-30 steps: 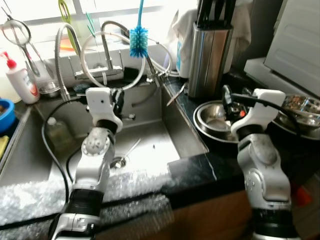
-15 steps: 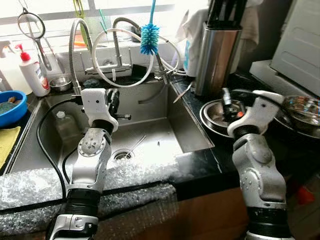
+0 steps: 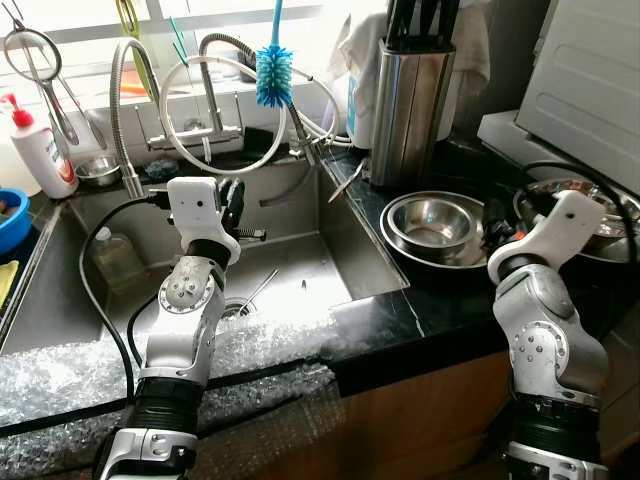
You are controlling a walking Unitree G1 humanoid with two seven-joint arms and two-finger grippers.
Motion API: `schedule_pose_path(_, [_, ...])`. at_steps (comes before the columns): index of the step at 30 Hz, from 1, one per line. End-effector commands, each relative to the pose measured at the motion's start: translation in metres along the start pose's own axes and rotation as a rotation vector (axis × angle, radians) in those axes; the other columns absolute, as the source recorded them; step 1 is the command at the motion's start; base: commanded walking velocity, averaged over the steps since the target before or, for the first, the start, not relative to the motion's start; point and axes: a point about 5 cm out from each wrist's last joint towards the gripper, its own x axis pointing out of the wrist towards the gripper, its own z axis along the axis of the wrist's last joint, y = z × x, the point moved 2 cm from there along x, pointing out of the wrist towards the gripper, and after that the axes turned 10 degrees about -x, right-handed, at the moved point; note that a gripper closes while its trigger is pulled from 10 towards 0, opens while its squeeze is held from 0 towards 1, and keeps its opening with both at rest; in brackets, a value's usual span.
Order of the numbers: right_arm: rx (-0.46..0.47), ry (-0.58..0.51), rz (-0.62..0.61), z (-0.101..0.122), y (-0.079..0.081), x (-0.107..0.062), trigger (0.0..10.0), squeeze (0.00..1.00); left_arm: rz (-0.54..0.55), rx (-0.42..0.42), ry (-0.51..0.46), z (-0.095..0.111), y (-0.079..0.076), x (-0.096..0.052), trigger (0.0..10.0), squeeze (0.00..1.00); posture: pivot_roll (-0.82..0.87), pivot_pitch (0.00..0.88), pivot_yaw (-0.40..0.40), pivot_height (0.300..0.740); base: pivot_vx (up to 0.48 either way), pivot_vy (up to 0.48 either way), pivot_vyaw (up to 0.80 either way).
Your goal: Kitchen organization
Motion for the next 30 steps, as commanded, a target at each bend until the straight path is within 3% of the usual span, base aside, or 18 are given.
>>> schedule_pose_path(1, [-0.032, -0.009, 0.071, 0.01, 0.012, 0.003, 10.0, 0.0, -0.008, 0.017, 0.001, 0.002, 0.0, 0.0, 10.0, 0.0, -0.2, 0.0, 0.018, 0.74, 0.0, 0.0, 0.0])
schedule_pose_path(12, [-0.172, -0.035, 0.149, 0.042, -0.008, 0.004, 10.0, 0.0, -0.016, 0.011, -0.004, 0.002, -0.001, 0.001, 10.0, 0.0, -0.21, 0.0, 0.018, 0.74, 0.0, 0.0, 0.0])
schedule_pose_path(14, [-0.274, -0.023, 0.192, 0.042, -0.014, 0.003, 10.0, 0.0, -0.019, 0.011, -0.003, 0.002, -0.001, 0.0, 10.0, 0.0, -0.21, 0.0, 0.018, 0.74, 0.0, 0.0, 0.0])
schedule_pose_path(17, [-0.352, -0.013, 0.239, 0.041, -0.019, 0.001, 10.0, 0.0, -0.02, 0.01, -0.003, 0.002, -0.001, 0.001, 10.0, 0.0, -0.21, 0.0, 0.018, 0.74, 0.0, 0.0, 0.0])
schedule_pose_path(20, [-0.479, 0.015, 0.296, 0.037, -0.036, -0.002, 10.0, 0.0, -0.023, 0.01, -0.003, 0.002, -0.001, 0.001, 10.0, 0.0, -0.21, 0.0, 0.017, 0.74, 0.0, 0.0, 0.0])
schedule_pose_path(25, [-0.517, 0.045, 0.33, 0.035, -0.053, -0.002, 10.0, 0.0, -0.028, 0.009, -0.001, 0.001, -0.002, 0.001, 10.0, 0.0, -0.22, 0.0, 0.02, 0.74, 0.0, 0.0, 0.0])
schedule_pose_path(30, [-0.501, 0.067, 0.378, 0.03, -0.055, 0.001, 10.0, 0.0, -0.034, 0.01, -0.005, 0.002, -0.003, 0.003, 10.0, 0.0, -0.22, 0.0, 0.023, 0.74, 0.0, 0.0, 0.0])
